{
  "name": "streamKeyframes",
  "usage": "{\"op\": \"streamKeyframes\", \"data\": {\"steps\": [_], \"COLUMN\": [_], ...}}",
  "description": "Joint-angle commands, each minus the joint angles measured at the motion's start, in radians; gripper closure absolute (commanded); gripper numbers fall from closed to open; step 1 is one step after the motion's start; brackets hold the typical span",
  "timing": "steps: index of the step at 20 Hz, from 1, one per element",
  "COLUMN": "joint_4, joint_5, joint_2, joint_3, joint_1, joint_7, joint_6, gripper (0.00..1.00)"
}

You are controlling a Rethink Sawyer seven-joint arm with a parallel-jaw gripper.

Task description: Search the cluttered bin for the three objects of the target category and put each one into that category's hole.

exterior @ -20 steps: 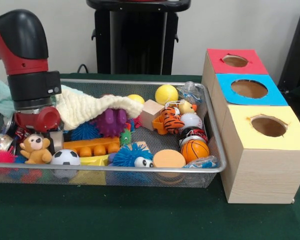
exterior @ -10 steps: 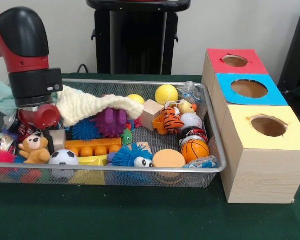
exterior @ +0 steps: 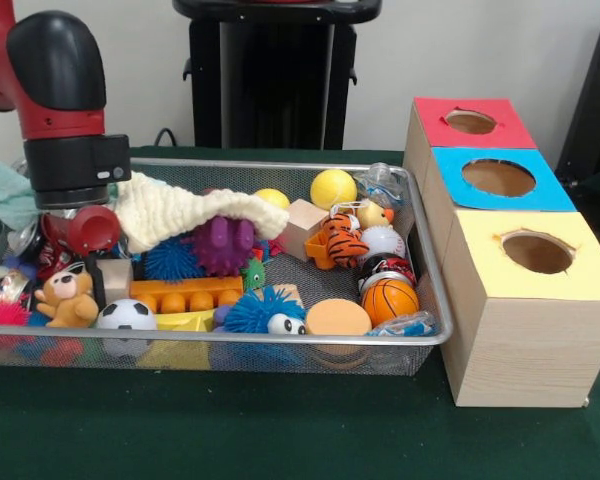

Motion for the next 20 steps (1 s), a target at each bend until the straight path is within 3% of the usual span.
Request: {"op": "streamKeyframes", "data": {"steps": [1,9,13,20], "joint_4": [0.294,0.340,0.343,0.408], "joint_5": [0.014,0.055,0.038,0.070], "joint_2": [0.174,0.171,0.174,0.137], "joint_3": [-0.147,-0.126,-0.108,-0.093], "joint_1": [0.039,0.034,0.013,0.023], "joint_7": [0.178,0.142,0.088,0.121], "joint_6": [0.133,0.137,0.193,0.201], "gripper": [0.00,0.00,0.00,0.00]}}
